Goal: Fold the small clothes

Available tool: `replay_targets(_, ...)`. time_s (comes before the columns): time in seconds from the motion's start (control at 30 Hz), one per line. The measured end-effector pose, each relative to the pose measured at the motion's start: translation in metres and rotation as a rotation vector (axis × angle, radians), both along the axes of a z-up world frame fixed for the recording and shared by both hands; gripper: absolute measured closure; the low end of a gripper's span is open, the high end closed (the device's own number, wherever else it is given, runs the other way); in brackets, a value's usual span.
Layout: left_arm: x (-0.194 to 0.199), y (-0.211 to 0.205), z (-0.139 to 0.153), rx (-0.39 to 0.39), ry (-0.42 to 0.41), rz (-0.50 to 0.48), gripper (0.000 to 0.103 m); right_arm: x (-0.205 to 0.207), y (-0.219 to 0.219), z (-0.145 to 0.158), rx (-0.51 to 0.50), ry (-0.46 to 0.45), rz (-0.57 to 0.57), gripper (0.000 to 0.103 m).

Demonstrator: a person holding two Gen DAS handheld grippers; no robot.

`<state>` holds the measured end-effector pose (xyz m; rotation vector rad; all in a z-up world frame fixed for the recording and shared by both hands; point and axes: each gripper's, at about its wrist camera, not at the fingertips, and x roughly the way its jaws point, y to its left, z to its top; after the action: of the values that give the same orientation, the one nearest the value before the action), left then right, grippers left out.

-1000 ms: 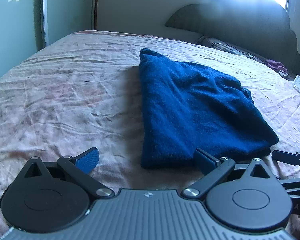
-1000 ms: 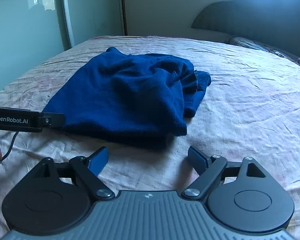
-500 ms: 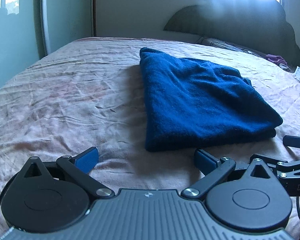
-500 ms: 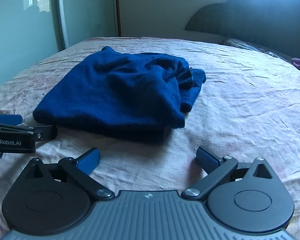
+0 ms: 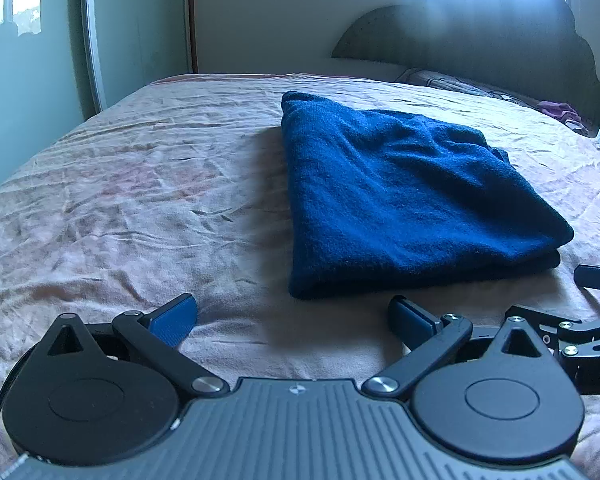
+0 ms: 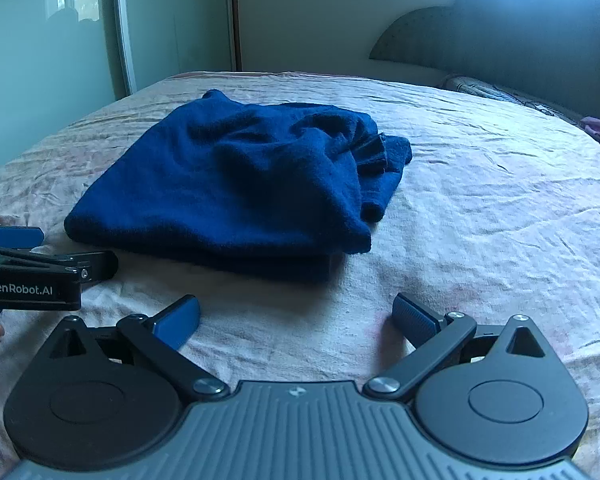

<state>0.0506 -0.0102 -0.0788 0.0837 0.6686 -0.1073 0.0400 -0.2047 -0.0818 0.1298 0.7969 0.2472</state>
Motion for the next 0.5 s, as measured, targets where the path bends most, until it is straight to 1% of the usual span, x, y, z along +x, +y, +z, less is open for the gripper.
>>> replay_targets(0.5,-0.0007,0.0010,0.0000,-0.003,-0.002,-0.001,0.000,0.0041,0.0010,0.0029,-0.004,0.004,-0.002,0.000)
